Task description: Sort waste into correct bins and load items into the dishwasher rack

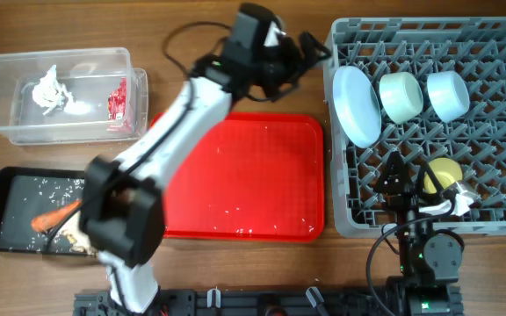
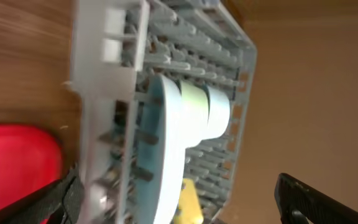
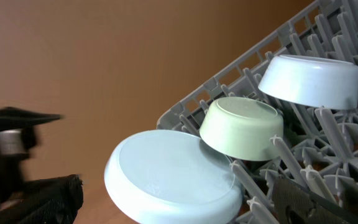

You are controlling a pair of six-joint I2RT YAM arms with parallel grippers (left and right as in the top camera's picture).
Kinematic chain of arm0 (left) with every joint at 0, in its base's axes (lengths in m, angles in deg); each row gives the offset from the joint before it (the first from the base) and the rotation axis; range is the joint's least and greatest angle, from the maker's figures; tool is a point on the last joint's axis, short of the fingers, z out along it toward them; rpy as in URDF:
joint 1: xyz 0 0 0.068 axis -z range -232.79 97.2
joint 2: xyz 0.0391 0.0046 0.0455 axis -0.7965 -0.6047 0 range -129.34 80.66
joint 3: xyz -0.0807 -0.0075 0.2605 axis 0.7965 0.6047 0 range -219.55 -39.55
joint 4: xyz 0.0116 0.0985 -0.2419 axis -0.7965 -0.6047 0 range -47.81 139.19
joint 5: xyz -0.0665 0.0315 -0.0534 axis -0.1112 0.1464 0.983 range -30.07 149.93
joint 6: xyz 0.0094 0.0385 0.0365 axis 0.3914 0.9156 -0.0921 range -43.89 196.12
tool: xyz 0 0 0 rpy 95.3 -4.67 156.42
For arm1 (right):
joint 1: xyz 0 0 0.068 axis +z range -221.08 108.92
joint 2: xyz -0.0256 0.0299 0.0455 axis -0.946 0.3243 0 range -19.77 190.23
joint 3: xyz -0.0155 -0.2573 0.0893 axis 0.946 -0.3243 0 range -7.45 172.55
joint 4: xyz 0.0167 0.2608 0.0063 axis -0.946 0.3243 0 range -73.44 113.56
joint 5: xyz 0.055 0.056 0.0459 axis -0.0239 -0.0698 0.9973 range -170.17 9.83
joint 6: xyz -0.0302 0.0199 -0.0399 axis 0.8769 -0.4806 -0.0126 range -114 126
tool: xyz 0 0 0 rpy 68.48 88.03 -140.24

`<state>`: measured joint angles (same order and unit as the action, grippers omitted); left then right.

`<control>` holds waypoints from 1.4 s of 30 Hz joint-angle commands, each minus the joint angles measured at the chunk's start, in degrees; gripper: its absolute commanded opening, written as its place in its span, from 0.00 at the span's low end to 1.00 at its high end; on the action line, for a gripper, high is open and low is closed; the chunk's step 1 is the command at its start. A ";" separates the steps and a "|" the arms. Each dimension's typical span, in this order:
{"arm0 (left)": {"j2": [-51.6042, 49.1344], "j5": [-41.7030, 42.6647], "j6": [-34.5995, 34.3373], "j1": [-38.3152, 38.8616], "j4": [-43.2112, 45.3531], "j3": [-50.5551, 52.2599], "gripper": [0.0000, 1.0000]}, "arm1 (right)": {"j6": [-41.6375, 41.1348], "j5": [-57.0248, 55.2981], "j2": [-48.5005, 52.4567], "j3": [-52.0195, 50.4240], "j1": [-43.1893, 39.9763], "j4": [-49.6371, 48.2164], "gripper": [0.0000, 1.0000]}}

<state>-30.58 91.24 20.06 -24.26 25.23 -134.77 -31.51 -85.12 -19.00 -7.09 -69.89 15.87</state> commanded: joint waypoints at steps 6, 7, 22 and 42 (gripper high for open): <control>32.70 -29.18 28.81 -9.14 -29.31 -0.37 1.00 | -0.63 0.28 -0.35 -0.07 -0.04 -0.24 1.00; 35.76 -34.01 31.19 -8.98 -33.92 -0.37 1.00 | -0.61 0.28 -0.35 -0.07 -0.04 -0.24 1.00; 58.66 -49.83 31.28 -9.09 -61.66 1.60 1.00 | -0.61 0.28 -0.35 -0.07 -0.04 -0.24 1.00; 111.08 -45.27 31.63 -23.82 18.62 92.72 1.00 | -0.57 0.28 -0.35 -0.07 -0.04 -0.24 1.00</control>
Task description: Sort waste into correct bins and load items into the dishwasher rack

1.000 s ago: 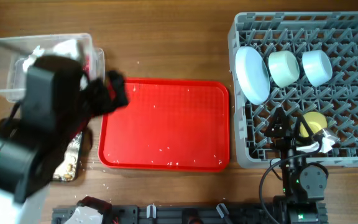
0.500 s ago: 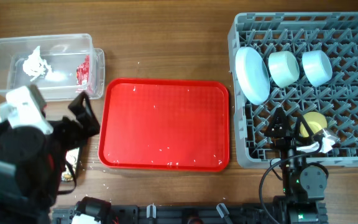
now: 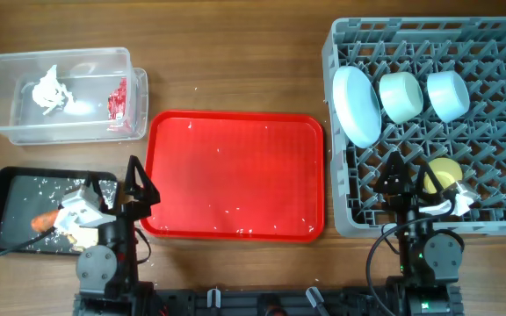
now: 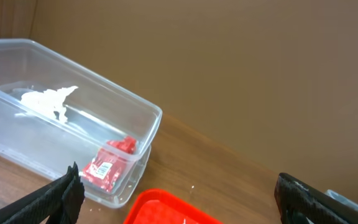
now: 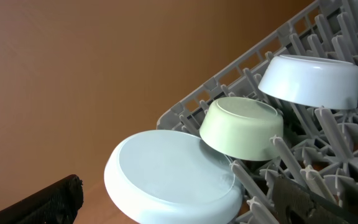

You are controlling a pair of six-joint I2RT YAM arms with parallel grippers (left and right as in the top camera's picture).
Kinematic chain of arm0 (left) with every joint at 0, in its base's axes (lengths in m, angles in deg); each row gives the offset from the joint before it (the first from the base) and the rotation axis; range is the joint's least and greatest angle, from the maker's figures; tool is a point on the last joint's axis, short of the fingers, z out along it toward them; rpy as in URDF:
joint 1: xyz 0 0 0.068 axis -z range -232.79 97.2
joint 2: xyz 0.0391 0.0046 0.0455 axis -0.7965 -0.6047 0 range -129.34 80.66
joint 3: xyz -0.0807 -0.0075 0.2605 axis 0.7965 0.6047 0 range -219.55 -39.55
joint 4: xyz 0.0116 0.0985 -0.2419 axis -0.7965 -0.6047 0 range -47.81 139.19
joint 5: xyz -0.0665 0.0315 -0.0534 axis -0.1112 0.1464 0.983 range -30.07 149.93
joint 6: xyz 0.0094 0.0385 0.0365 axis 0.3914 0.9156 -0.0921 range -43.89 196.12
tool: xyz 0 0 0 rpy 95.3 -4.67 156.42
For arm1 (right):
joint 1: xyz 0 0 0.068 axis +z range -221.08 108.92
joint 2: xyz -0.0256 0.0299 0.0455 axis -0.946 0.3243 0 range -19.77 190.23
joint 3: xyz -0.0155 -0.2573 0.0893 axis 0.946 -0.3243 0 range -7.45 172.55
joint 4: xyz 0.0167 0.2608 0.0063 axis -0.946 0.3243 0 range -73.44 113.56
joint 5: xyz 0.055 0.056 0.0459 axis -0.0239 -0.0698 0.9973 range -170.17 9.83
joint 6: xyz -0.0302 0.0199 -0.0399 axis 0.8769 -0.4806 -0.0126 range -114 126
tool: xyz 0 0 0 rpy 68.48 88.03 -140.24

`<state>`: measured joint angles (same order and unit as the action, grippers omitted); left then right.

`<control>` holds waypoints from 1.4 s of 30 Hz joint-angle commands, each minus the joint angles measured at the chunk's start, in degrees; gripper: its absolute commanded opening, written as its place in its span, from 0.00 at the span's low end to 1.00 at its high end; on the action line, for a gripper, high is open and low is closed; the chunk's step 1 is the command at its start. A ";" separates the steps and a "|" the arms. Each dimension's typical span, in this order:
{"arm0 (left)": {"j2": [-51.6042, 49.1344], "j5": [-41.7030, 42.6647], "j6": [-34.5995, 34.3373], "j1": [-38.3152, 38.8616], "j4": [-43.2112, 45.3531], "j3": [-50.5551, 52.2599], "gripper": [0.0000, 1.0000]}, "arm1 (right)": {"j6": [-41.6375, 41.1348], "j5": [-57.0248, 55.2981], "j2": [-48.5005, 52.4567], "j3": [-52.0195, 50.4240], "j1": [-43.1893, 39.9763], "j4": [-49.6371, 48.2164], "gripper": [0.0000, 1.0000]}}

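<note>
The grey dishwasher rack (image 3: pixel 499 202) on the right holds a pale blue plate (image 3: pixel 357 105), a green bowl (image 3: pixel 401 96), a blue bowl (image 3: pixel 447 94) and a yellow item (image 3: pixel 446 168). The red tray (image 3: pixel 235 175) in the middle carries only crumbs. My left gripper (image 3: pixel 134 187) sits open at the near left, between the tray and the black tray, with nothing between its fingers (image 4: pixel 61 199). My right gripper (image 3: pixel 408 175) rests open over the rack's near edge, facing the plate (image 5: pixel 173 177) and the green bowl (image 5: pixel 244 127).
A clear bin (image 3: pixel 7 123) at the back left holds a white tissue (image 3: pixel 51 88) and a red wrapper (image 4: pixel 110 165). A black tray (image 3: pixel 7 180) at the near left holds food scraps, among them an orange piece (image 3: pixel 51 217).
My left arm was stretched out to the back, its gripper open by the rack's far left corner; now it is folded at the near left edge. The right arm has not moved.
</note>
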<state>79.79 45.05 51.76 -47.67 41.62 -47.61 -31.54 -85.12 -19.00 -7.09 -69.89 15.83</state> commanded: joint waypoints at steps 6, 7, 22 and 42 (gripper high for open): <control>0.70 1.14 -0.02 -0.42 4.76 7.69 1.00 | -0.57 0.28 -0.35 -0.07 -0.04 -0.20 1.00; 0.63 1.16 -0.04 -0.42 4.79 7.69 1.00 | -0.57 0.28 -0.35 -0.07 -0.04 -0.20 1.00; 0.52 1.16 -0.04 -0.42 4.79 7.69 1.00 | -0.59 0.28 -0.35 -0.07 -0.04 -0.20 1.00; 0.52 1.14 -0.04 -0.42 4.79 7.69 1.00 | -0.61 0.28 -0.35 -0.07 -0.04 -0.20 1.00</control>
